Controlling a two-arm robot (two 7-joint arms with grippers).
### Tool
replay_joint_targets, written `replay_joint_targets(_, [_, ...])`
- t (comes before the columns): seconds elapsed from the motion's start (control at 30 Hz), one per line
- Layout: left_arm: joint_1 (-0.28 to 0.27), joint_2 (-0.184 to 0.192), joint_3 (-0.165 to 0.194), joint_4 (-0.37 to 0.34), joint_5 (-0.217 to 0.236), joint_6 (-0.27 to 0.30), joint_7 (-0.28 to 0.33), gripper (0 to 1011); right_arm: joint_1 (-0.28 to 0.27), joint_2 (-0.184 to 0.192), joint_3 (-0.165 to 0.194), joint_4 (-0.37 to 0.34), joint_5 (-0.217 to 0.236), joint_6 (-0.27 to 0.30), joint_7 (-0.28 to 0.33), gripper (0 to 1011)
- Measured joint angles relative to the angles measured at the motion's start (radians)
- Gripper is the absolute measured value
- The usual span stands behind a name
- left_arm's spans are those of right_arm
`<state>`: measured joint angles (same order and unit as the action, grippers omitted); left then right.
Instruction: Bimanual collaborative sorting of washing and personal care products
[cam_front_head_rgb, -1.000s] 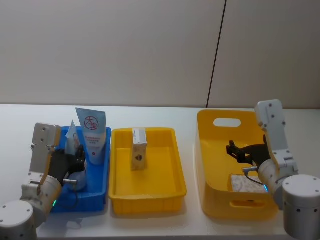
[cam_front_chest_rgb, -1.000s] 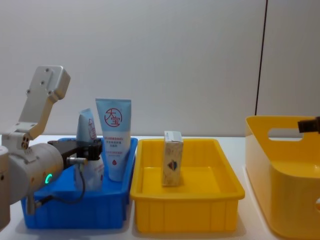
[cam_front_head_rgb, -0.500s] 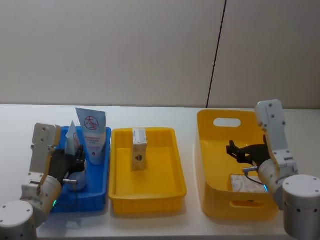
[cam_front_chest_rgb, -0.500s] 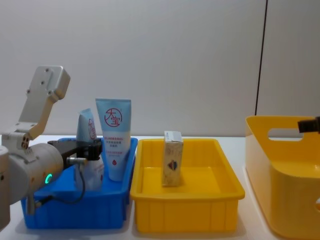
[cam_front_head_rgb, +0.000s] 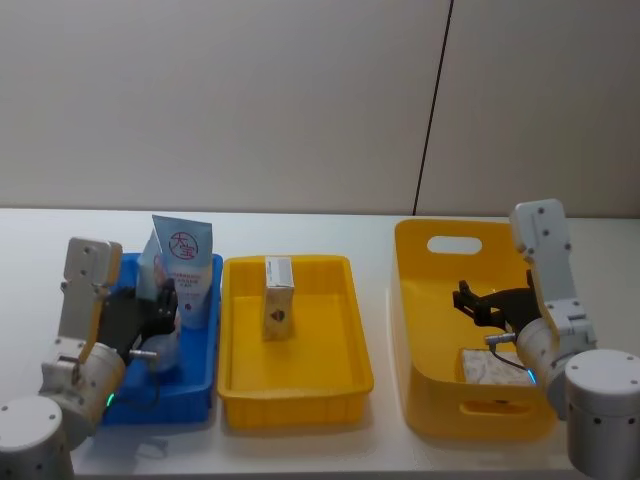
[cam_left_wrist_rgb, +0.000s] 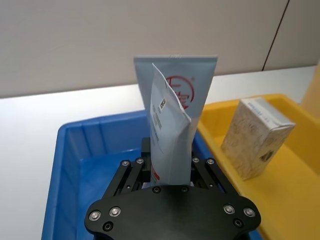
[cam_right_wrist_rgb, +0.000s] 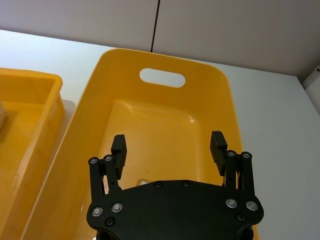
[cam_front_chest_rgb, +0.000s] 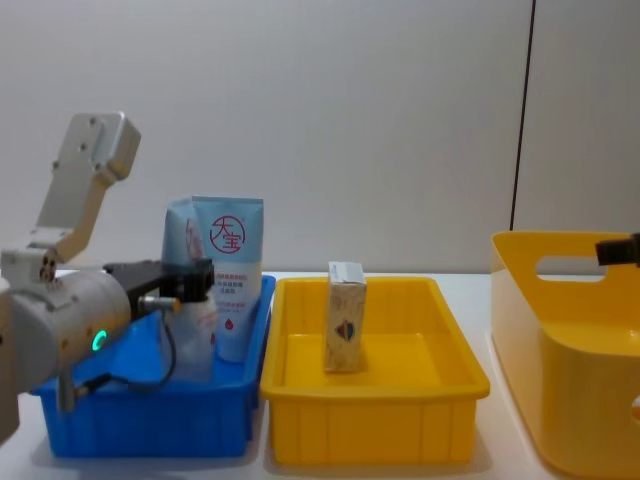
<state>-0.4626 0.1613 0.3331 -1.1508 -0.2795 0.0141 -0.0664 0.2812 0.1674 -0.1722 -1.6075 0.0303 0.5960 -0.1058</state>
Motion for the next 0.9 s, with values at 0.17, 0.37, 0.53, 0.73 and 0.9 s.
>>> replay_joint_targets(0.17, [0.006,0.007,-0.001,-0.042,0.000,-0.003,-0.013,308,0.000,0.000,0.000,0.000,0.000,0.000,0.000,1004])
replay_joint_targets(0.37, [0.015,0.018,-0.001,-0.111,0.016,-0.006,-0.017,308,0.000,0.000,0.000,0.000,0.000,0.000,0.000,1004])
replay_joint_targets(0.53, [0.025,0.025,-0.004,-0.165,0.024,0.000,-0.017,308,0.000,0.000,0.000,0.000,0.000,0.000,0.000,1004])
replay_joint_targets(0.73, [0.038,0.034,-0.013,-0.240,0.024,0.019,-0.023,308,0.001,0.000,0.000,0.000,-0.001,0.000,0.000,1004])
replay_joint_targets(0.9, [0.044,0.040,-0.021,-0.291,0.013,0.033,-0.041,308,0.005,0.003,-0.010,0.005,-0.011,-0.013,0.001,1004])
